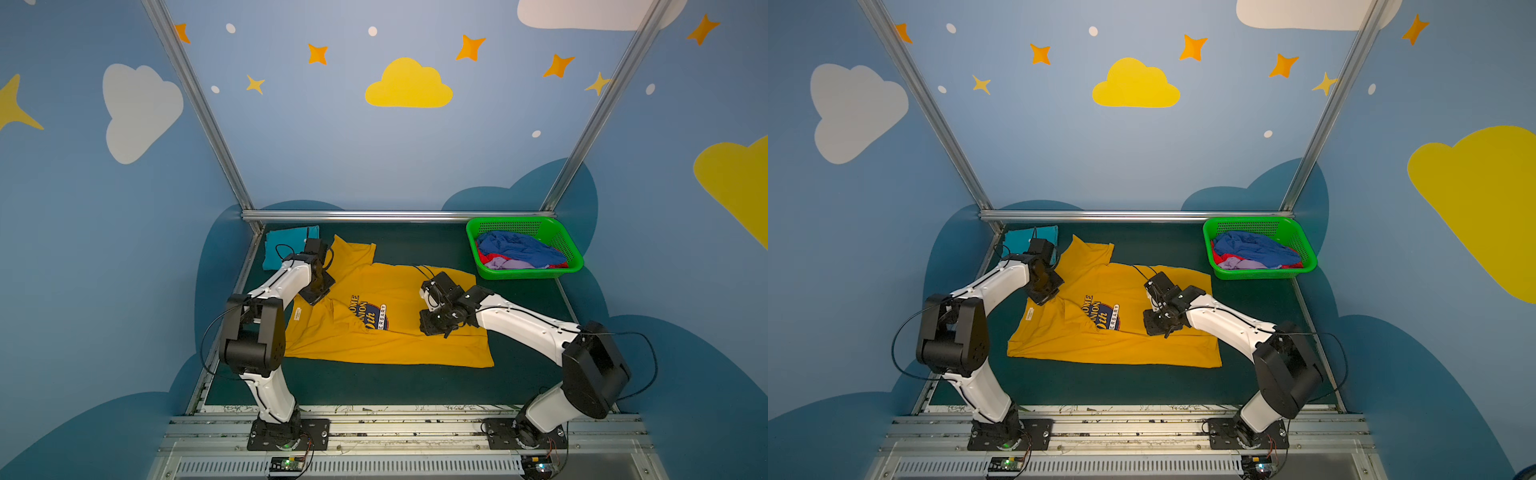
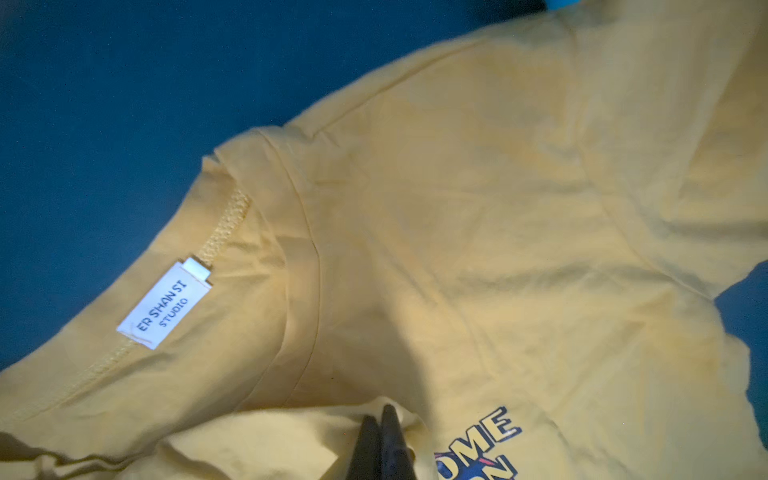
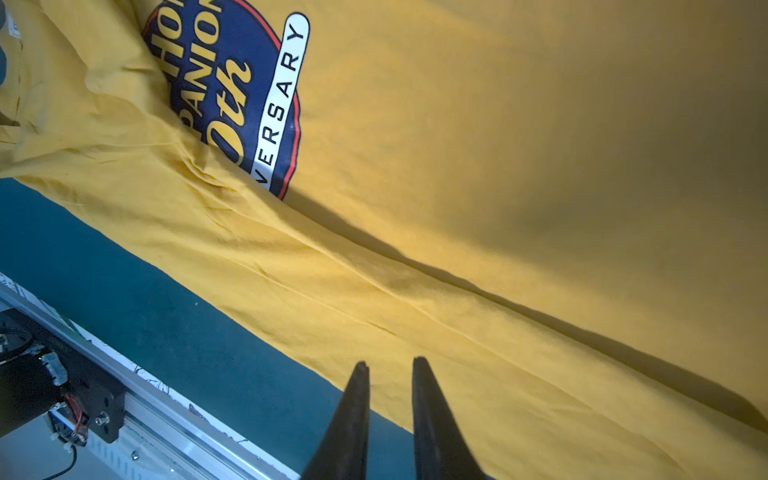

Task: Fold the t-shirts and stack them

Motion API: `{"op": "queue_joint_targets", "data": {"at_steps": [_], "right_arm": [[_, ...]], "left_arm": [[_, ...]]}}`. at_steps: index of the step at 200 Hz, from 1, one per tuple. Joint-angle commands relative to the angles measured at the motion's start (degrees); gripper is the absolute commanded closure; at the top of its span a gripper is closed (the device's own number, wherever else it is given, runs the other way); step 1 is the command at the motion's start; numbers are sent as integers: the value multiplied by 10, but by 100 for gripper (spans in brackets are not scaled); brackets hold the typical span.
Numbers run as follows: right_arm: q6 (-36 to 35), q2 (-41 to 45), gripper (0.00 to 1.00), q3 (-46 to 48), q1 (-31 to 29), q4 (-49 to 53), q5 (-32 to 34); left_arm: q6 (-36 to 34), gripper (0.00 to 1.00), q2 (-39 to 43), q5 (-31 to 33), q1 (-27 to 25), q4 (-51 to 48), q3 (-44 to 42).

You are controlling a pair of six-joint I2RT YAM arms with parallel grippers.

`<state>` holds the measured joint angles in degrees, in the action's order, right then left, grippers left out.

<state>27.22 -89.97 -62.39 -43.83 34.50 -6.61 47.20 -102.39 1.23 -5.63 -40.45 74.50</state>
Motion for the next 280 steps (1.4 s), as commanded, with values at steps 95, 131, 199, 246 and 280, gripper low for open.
{"op": "queue_joint_targets", "data": {"at_steps": [95, 131, 199, 246, 280], "right_arm": [[4, -58, 74, -61, -39, -13, -54], [-9, -151, 100, -151, -98, -30, -111], [-89, -350, 65, -406, -145, 24, 10], [-144, -475, 55, -581, -157, 81, 66], [-194, -545, 42, -675, -173, 108, 83]], "left_arm": [[40, 84, -58, 71, 82, -126, 117], [16, 83, 12, 48, 72, -102, 48], [3, 52, 185, -11, 108, -72, -187], [-8, 53, 217, -24, 145, -73, -286], [-20, 52, 224, -46, 189, -54, -328]]}}
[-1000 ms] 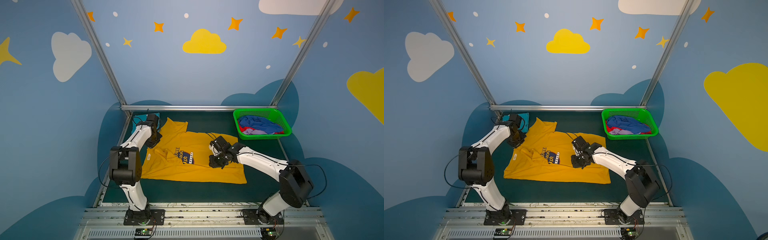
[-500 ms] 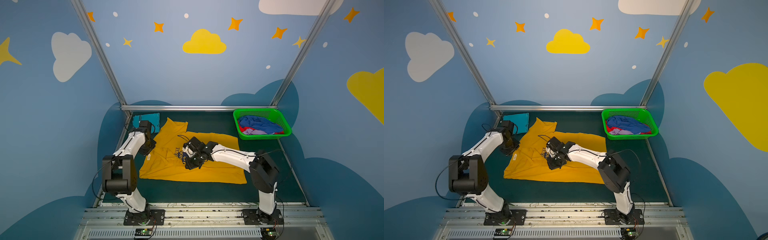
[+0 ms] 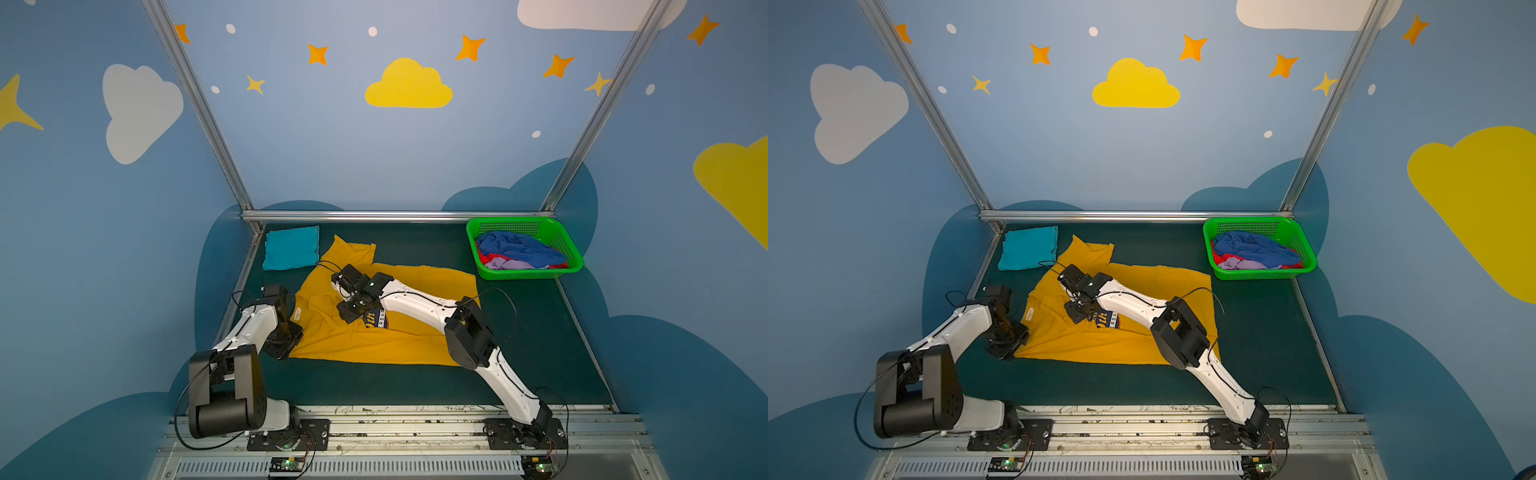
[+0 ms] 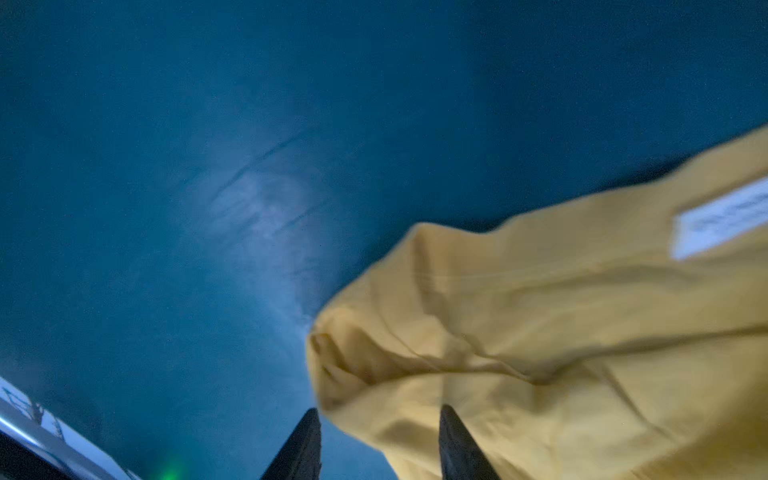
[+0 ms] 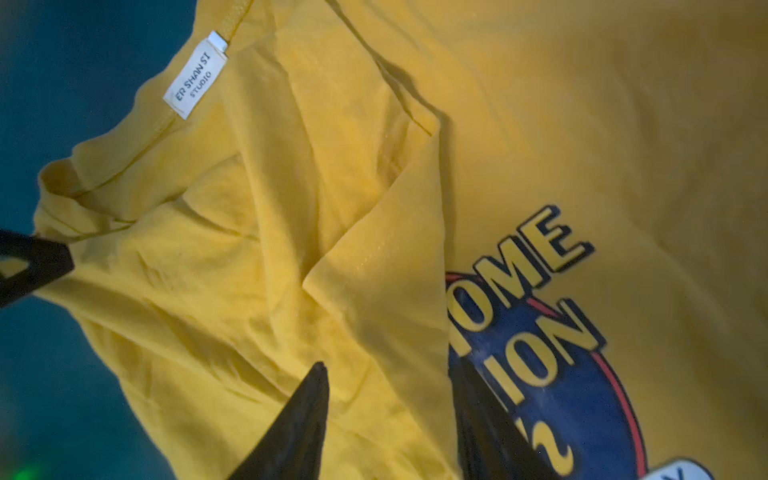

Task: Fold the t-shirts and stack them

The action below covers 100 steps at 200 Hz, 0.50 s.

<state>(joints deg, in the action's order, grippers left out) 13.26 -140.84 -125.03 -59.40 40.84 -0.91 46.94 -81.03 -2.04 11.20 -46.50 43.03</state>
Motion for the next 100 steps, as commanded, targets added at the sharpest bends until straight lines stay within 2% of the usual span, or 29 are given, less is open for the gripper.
{"op": "queue_joint_targets", "data": {"at_steps": [1, 15, 42, 54, 69, 82, 95, 100], "right_arm": [[-56, -38, 41, -50, -17, 45, 25], [-93, -49, 39, -56, -22, 29, 22], [-109, -49, 38, -41, -28, -25, 39], [-98, -46, 43, -23, -31, -59, 69], [-83, -41, 56, -1, -31, -94, 97], [-78, -39, 74, 0, -29, -101, 108], [-71, -38, 97, 0, -26, -105, 116], [-70, -36, 100, 1, -24, -107, 116]], "left_arm": [[-18, 52, 10, -13, 21, 6, -14], [-26, 51, 13, -11, 30, 3, -15], [-37, 50, 16, -12, 43, 2, -18], [-39, 50, 12, -13, 46, 4, -19], [-40, 50, 5, -15, 47, 9, -22], [-42, 50, -2, -20, 48, 15, -24], [-44, 50, -8, -26, 47, 22, -28], [-45, 50, -11, -28, 47, 26, -29]]}}
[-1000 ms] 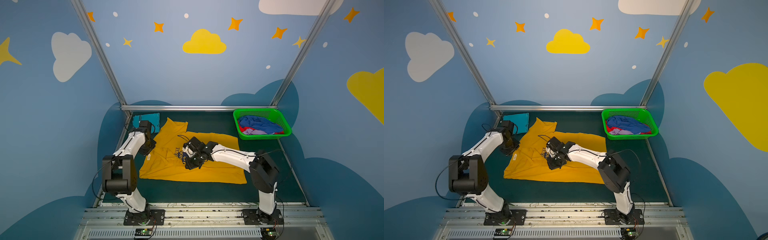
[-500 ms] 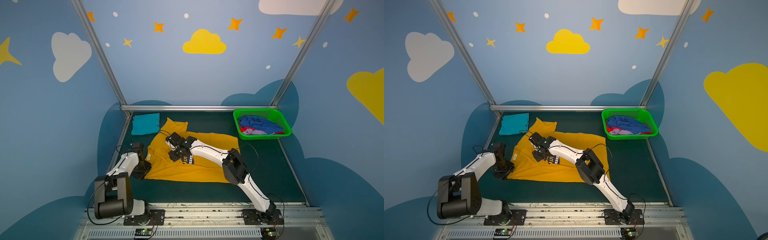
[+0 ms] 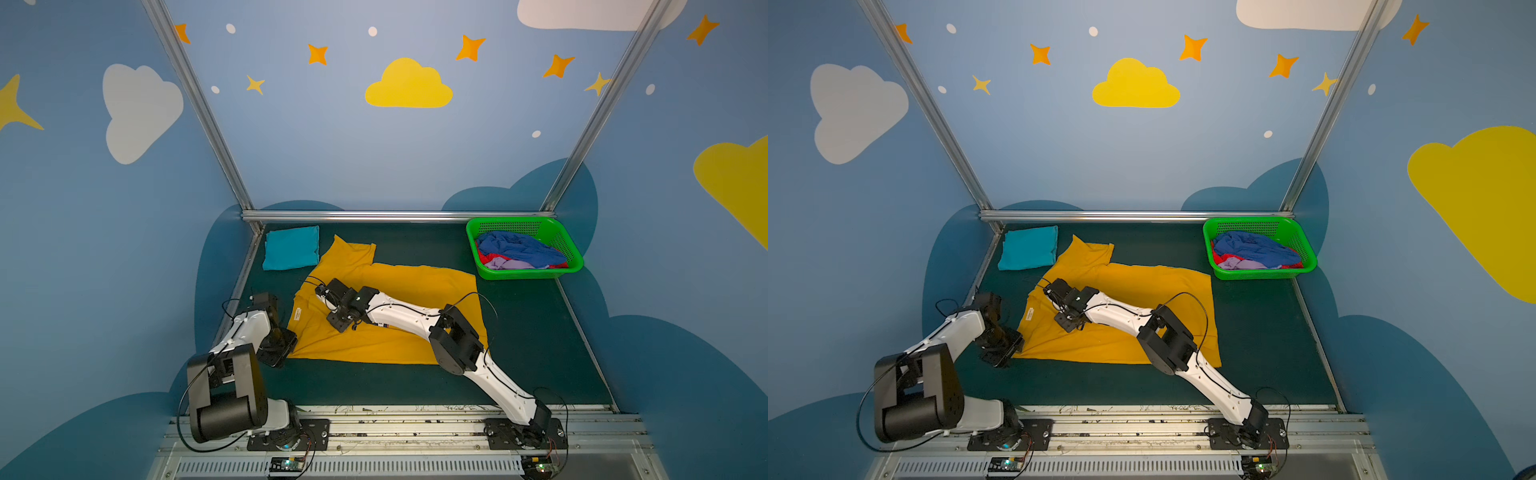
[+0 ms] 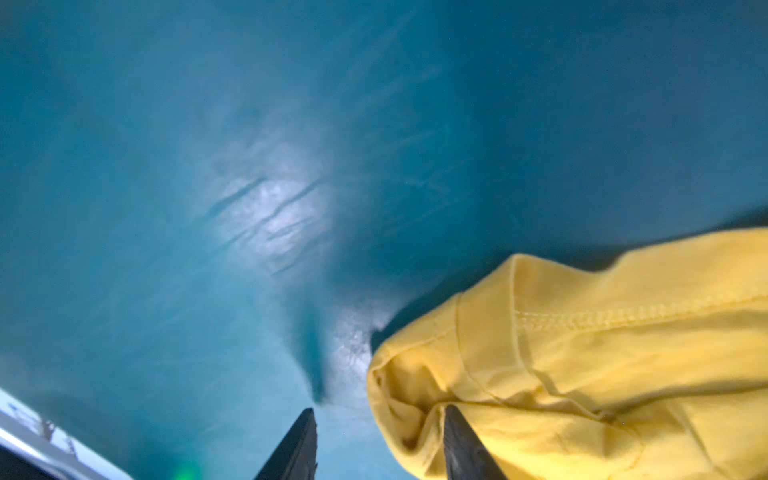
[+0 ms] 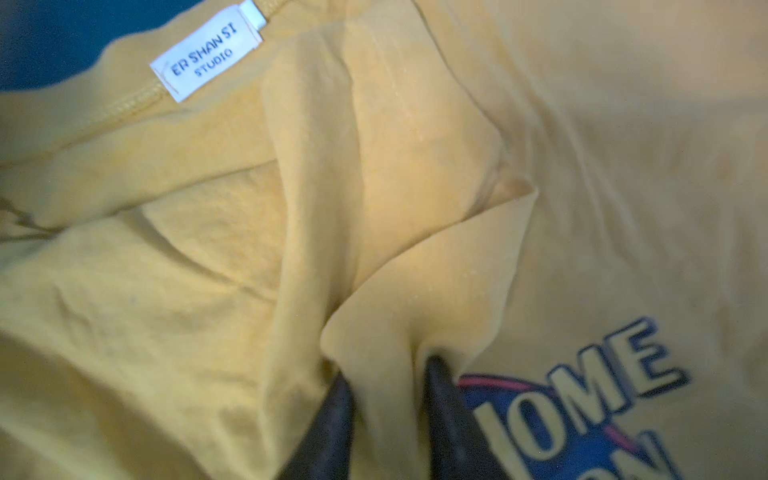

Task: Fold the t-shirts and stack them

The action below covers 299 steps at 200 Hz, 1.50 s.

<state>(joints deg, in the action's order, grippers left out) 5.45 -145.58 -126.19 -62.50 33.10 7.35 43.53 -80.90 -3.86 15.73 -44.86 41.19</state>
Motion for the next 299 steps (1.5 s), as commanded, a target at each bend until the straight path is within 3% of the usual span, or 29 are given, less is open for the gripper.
{"op": "queue_joint_targets", "data": {"at_steps": [1, 32, 54, 87, 94, 106, 122, 173, 241, 253, 275, 299], "right_arm": [[8, 12, 100, 12, 7, -30, 33], [12, 25, 100, 9, 22, -35, 19], [27, 39, 100, 8, 40, -35, -27], [49, 51, 75, 18, 71, -46, -96], [47, 52, 73, 24, 75, -56, -103], [50, 52, 77, 33, 80, -70, -110], [57, 46, 100, 29, 81, -72, -113], [96, 52, 100, 37, 101, -80, -110], [145, 125, 99, 168, 136, -162, -113], [148, 124, 93, 172, 135, -162, -119], [156, 115, 54, 163, 135, -152, -137], [171, 128, 46, 164, 137, -130, -133]], "left_arm": [[-12, 50, -12, -10, 2, 11, -12], [-13, 54, -39, -27, 1, 40, -33], [-10, 56, -61, -38, 1, 62, -44], [-15, 59, -83, -34, -1, 63, -38], [-16, 59, -85, -31, -2, 63, -37], [-17, 59, -85, -27, -1, 60, -36], [-19, 59, -83, -22, -1, 57, -35], [-18, 59, -79, -17, -1, 51, -34], [-16, 59, -79, -11, -1, 49, -34], [-16, 59, -79, -9, -1, 48, -34], [-15, 59, -75, -7, -1, 44, -34], [-10, 59, -59, -2, -1, 32, -29]]}}
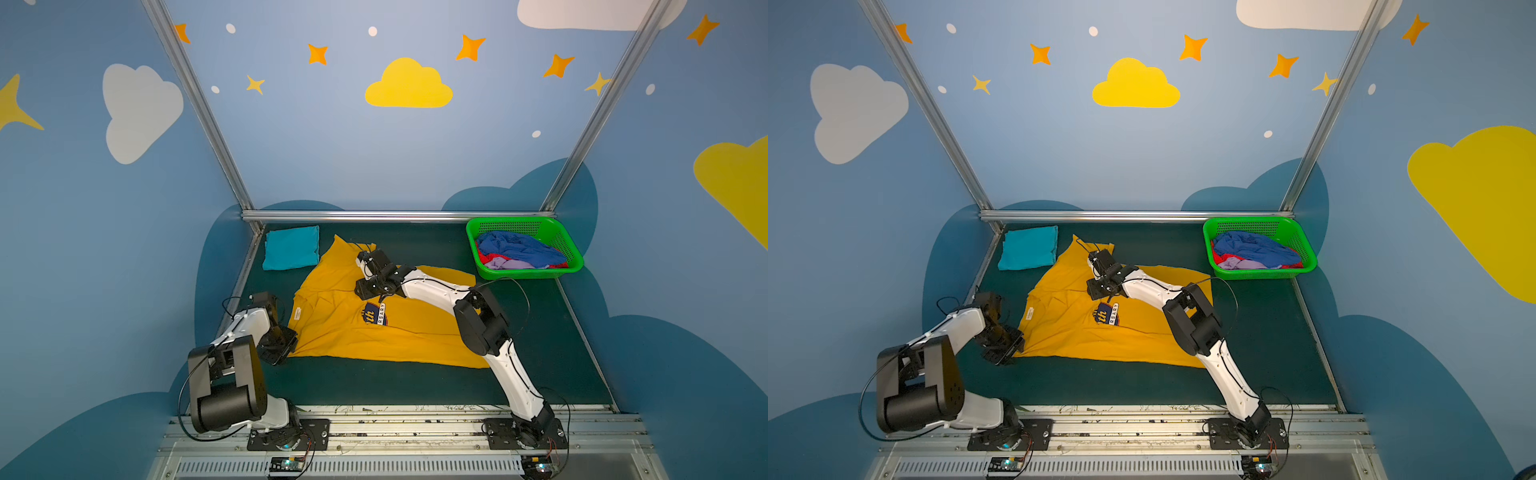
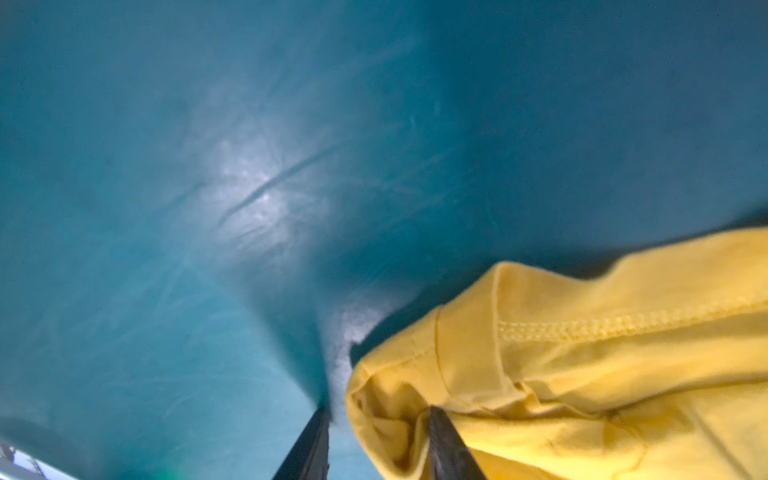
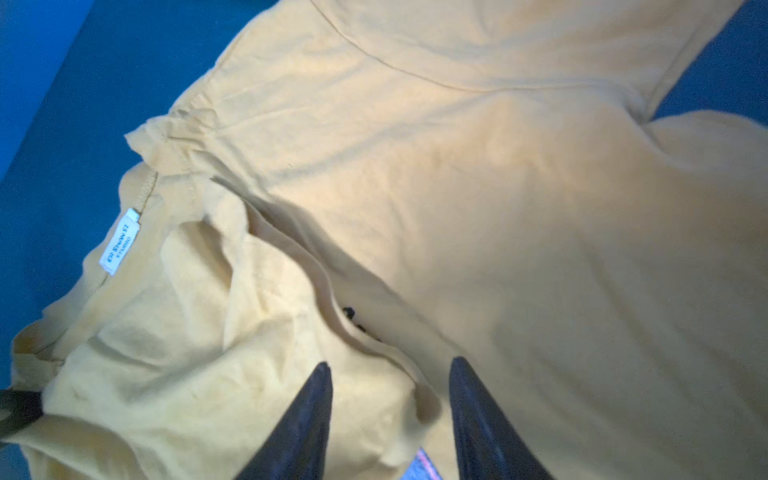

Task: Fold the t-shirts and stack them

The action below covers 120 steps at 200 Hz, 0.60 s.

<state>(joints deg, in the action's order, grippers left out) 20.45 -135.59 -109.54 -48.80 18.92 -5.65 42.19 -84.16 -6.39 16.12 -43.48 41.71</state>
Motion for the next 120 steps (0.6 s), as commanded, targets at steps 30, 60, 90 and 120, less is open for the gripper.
{"op": "queue_joint_targets", "data": {"at_steps": [30, 60, 90, 120], "right_arm": [[40, 97, 47, 9, 14, 116, 49], [33, 227, 63, 109, 32, 226, 129], [64, 398, 88, 305, 60, 261, 157], [114, 525, 100, 471, 102, 301, 129]], "left_arm": [[18, 58, 40, 59, -34, -27, 3], [36, 56, 118, 110, -114, -62, 60], [76, 55, 131, 146, -217, -74, 105], [101, 55, 98, 144, -323, -47, 126]]}}
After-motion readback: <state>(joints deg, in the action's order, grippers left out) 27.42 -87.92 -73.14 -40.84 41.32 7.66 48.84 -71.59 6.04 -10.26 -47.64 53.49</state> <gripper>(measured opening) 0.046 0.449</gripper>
